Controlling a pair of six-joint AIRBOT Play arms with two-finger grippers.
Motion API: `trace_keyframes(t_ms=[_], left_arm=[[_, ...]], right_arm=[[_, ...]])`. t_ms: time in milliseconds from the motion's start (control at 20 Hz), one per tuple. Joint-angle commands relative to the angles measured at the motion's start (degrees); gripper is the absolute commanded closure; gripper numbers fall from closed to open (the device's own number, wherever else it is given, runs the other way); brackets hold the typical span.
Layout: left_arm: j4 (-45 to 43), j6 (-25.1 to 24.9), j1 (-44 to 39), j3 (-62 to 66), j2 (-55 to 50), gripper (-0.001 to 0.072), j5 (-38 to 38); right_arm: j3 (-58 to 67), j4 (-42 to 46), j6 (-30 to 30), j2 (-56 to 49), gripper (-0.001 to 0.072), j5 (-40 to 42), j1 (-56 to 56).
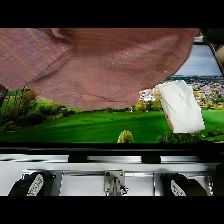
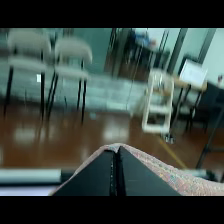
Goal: Fold the shirts.
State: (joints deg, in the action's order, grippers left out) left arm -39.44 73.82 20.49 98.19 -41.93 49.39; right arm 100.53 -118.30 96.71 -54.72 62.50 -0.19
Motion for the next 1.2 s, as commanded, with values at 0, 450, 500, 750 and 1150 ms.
trace_keyframes(t_ms=[0, 450, 500, 750, 1150], left_arm=[[-0.1, 1.2, 0.3, 1.9, 7.4, 0.0681, -3.3], [-12.8, 1.3, 0.3, 0.4, 9.6, 0.0682, 12.5], [-14.8, 1.3, 0.3, -1.2, 9.6, 0.0682, 12.9], [-17.7, 1.3, 0.1, -17.1, 5.8, 0.0681, 12.9], [-17.5, -1.3, -9.1, -33.2, -19.2, 0.068, 4.1]], right_arm=[[1.2, 1.5, 0.2, 7.7, 0.0664, -2.9, -0.5], [1.2, 6.4, -0.2, 10.4, 0.0664, 0.7, -0.5], [1.2, 7.1, -0.4, 9.0, 0.0664, 3.0, -0.5], [1.2, 7.8, -2.9, -6.7, 0.0664, 13.9, -0.5], [1.2, -0.4, -5.1, -40.8, 0.0663, 0.8, 1.6]])
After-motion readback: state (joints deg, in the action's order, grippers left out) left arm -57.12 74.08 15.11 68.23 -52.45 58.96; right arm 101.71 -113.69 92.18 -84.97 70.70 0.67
